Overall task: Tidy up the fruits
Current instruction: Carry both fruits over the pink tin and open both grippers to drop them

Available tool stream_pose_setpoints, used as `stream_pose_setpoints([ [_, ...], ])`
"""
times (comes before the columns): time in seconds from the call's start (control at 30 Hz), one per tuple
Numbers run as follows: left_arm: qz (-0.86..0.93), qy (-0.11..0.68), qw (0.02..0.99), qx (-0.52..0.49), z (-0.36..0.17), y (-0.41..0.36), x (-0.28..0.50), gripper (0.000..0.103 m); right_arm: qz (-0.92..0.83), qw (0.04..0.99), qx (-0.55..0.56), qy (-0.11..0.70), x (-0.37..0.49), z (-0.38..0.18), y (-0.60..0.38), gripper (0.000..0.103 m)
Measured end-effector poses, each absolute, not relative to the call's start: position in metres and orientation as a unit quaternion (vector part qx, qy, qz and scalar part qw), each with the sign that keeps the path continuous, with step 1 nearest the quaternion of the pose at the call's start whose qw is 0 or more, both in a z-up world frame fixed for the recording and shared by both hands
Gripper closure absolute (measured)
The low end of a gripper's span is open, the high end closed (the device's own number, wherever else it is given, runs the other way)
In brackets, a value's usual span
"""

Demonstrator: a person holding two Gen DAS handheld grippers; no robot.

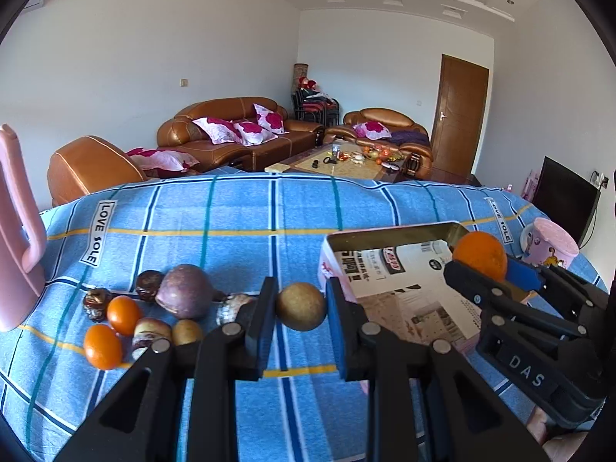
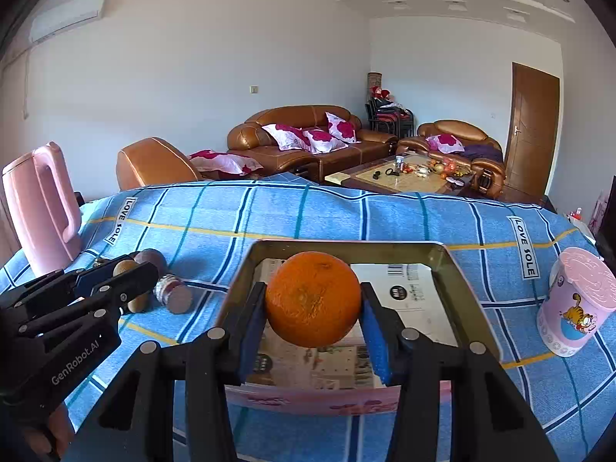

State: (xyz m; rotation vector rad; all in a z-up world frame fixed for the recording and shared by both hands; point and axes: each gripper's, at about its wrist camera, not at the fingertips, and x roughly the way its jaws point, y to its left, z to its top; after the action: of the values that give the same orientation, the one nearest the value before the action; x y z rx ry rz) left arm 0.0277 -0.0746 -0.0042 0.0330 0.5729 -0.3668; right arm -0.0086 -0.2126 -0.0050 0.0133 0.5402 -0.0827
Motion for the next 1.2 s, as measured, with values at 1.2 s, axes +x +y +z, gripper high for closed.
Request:
stream_pose_setpoints([
  [1.2, -0.199, 0.359, 0.91, 0.059, -0.031, -0.167, 0.052, 0.076, -0.053, 0.931, 0.021, 0.36, 0.014, -0.034, -0.286, 0.054],
])
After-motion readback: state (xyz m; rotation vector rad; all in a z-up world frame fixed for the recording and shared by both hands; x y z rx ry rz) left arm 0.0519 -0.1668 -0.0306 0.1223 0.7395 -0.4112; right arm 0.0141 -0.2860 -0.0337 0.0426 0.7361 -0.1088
